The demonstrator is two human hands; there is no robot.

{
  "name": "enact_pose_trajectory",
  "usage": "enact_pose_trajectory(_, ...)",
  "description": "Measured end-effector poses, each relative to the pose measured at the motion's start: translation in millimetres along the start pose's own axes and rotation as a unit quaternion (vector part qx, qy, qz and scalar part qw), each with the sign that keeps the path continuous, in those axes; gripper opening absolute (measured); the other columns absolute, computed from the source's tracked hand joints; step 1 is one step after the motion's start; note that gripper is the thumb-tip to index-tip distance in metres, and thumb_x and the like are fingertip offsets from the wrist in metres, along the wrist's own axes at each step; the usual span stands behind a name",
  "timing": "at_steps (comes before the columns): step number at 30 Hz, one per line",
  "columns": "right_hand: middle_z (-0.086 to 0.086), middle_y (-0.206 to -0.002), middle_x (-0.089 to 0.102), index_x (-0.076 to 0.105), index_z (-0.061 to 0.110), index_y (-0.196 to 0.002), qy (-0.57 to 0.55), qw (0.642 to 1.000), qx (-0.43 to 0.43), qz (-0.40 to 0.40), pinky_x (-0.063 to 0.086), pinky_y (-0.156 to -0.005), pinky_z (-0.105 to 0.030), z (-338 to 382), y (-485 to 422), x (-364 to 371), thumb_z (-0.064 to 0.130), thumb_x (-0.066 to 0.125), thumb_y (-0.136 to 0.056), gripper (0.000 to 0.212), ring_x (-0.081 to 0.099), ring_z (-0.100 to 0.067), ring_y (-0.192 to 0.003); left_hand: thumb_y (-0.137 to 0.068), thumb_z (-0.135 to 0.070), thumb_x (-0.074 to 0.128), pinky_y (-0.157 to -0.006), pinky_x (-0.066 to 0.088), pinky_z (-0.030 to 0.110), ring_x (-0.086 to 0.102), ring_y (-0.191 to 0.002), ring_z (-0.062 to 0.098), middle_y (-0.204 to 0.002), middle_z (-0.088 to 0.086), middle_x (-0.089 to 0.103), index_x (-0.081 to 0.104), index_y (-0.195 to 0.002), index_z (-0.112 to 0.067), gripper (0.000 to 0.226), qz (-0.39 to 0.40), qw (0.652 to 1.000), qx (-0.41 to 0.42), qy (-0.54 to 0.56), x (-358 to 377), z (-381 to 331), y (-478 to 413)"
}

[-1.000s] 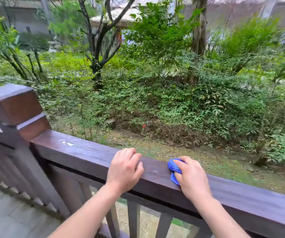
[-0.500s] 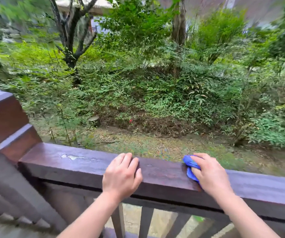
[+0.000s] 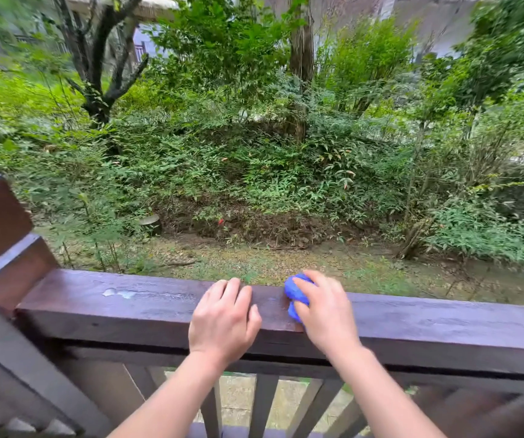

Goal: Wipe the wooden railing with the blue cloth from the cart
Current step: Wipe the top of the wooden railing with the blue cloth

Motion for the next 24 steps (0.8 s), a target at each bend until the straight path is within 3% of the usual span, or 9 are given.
enact_pose_trajectory(2, -0.004, -0.131, 0.057, 0.060, 0.026, -0.118, -0.020, 0.996, -0.090, 0.014, 0.041, -0.101, -0.032, 12.7, 27.4, 2.6, 0.028, 0.061, -0.072, 0.046, 0.050, -0.026, -0.116, -0.088, -0.036, 0.050, -0.087, 0.050, 0.041, 0.060, -0.099, 0.031, -0.105, 0.006, 0.065, 0.065, -0.098, -0.017, 0.027, 0.000, 1.000, -0.001, -0.002, 1.7, 0.6, -0.2)
enact_pose_trajectory(4, -0.001, -0.130, 0.058, 0.059, 0.029, -0.117, -0.020, 0.991, -0.128, 0.030, 0.044, -0.098, -0.030, -0.6, 36.6, -2.6, 0.029, 0.061, -0.069, 0.047, 0.052, -0.022, -0.115, -0.089, -0.036, 0.049, -0.088, 0.051, 0.041, 0.059, -0.100, 0.031, -0.106, 0.006, 0.065, 0.065, -0.100, -0.017, 0.027, 0.007, 1.000, -0.004, -0.002, 3.3, 1.4, -0.8)
enact_pose_trajectory(8, -0.003, -0.130, 0.057, 0.063, 0.023, -0.119, -0.008, 1.000, -0.001, 0.004, 0.040, -0.096, -0.031, -41.3, 1.6, -13.5, 0.023, 0.063, -0.080, 0.039, 0.051, -0.028, -0.113, -0.090, -0.037, 0.048, -0.087, 0.051, 0.040, 0.059, -0.100, 0.029, -0.106, 0.004, 0.064, 0.064, -0.101, -0.018, 0.027, 0.024, 1.000, -0.012, 0.000, 1.2, 1.5, -1.7)
enact_pose_trajectory(10, -0.004, -0.130, 0.055, 0.061, 0.021, -0.122, 0.005, 1.000, 0.012, -0.004, 0.036, -0.097, -0.032, -26.3, -9.3, -8.0, 0.024, 0.059, -0.084, 0.038, 0.048, -0.029, -0.114, -0.090, -0.037, 0.047, -0.087, 0.051, 0.040, 0.059, -0.101, 0.028, -0.107, 0.003, 0.064, 0.064, -0.101, -0.018, 0.028, 0.033, 0.999, -0.022, -0.002, -0.6, 1.1, -2.3)
enact_pose_trajectory(13, -0.009, -0.130, 0.056, 0.062, 0.018, -0.120, -0.042, 0.997, -0.063, 0.021, 0.036, -0.104, -0.035, 18.1, -0.9, 7.0, 0.020, 0.062, -0.079, 0.041, 0.048, -0.032, -0.118, -0.089, -0.037, 0.046, -0.090, 0.050, 0.040, 0.058, -0.101, 0.028, -0.107, 0.002, 0.063, 0.064, -0.101, -0.019, 0.028, 0.054, 0.998, -0.024, -0.003, -2.6, -0.7, -2.6)
enact_pose_trajectory(17, -0.003, -0.127, 0.060, 0.062, 0.023, -0.115, -0.040, 0.979, -0.192, 0.053, 0.044, -0.100, -0.034, 30.0, 15.8, 6.6, 0.026, 0.065, -0.073, 0.043, 0.054, -0.027, -0.115, -0.089, -0.037, 0.045, -0.106, 0.046, 0.046, 0.059, -0.103, 0.031, -0.109, 0.004, 0.066, 0.066, -0.105, -0.018, 0.033, 0.073, 0.997, -0.017, -0.009, -8.5, -3.0, -4.0)
enact_pose_trajectory(22, -0.003, -0.132, 0.053, 0.059, 0.020, -0.121, -0.012, 0.995, -0.088, 0.049, 0.036, -0.101, -0.031, 26.7, -22.7, 7.1, 0.027, 0.056, -0.084, 0.038, 0.045, -0.028, -0.118, -0.091, -0.034, 0.042, -0.116, 0.036, 0.047, 0.058, -0.106, 0.026, -0.109, 0.002, 0.064, 0.066, -0.109, -0.017, 0.035, 0.082, 0.996, -0.020, 0.017, -16.0, -4.7, -5.2)
enact_pose_trajectory(24, -0.005, -0.133, 0.053, 0.059, 0.019, -0.121, -0.024, 0.993, -0.108, 0.048, 0.034, -0.105, -0.032, 46.8, -14.5, 13.8, 0.026, 0.056, -0.084, 0.038, 0.044, -0.029, -0.119, -0.091, -0.031, 0.042, -0.116, 0.035, 0.045, 0.058, -0.106, 0.028, -0.110, 0.004, 0.064, 0.066, -0.105, -0.013, 0.032, 0.076, 0.996, -0.019, 0.042, -19.0, -3.5, -4.0)
Point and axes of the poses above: each hand's wrist, its own y-axis away from the middle knuckle, its own x-axis out of the palm, z = x × y, the point moved 4 cm from there along -y, towards the middle knuckle
